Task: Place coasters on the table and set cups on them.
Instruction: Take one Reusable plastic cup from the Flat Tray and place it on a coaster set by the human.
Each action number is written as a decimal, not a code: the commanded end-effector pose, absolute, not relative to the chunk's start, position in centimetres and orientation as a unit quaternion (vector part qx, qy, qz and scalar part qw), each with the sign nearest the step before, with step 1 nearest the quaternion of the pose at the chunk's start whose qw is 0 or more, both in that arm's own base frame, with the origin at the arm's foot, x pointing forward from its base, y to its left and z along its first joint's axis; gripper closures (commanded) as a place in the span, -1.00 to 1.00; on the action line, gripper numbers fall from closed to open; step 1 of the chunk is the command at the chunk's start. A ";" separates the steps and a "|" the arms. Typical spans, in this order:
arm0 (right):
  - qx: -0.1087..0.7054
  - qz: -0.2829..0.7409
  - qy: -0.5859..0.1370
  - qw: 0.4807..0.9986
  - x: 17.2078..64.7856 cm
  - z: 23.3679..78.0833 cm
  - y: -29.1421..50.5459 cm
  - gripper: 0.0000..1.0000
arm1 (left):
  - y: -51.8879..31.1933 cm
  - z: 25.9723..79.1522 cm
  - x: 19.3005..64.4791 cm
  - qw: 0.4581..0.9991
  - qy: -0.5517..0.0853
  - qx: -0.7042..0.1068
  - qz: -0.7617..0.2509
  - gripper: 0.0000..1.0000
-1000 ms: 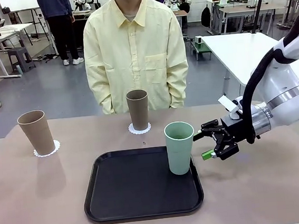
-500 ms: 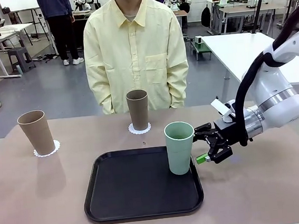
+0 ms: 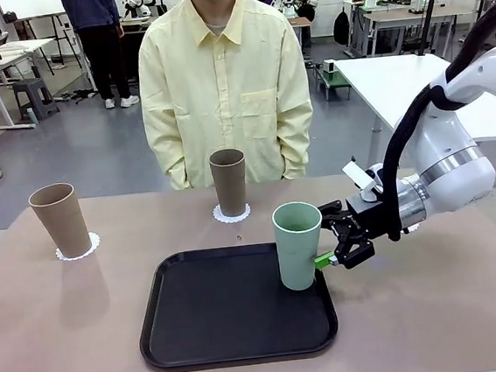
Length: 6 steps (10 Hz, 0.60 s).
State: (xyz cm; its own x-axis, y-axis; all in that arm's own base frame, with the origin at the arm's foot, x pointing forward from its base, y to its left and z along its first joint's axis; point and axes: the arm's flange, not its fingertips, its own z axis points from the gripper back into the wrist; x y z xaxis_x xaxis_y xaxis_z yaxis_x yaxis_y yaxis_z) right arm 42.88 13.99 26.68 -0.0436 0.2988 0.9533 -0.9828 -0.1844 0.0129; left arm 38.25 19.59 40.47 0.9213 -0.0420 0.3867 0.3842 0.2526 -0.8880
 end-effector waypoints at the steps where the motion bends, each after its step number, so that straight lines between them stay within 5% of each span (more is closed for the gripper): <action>1: 0.460 0.620 -0.380 0.509 43.3 25.9 15.2 -1.00 | 19.8 40.7 38.1 0.777 -0.145 -0.597 -0.140 -1.00; 6: 0.460 0.626 -0.373 0.508 43.6 25.2 17.0 -1.00 | 19.8 40.7 38.1 0.777 -0.145 -0.597 -0.140 -1.00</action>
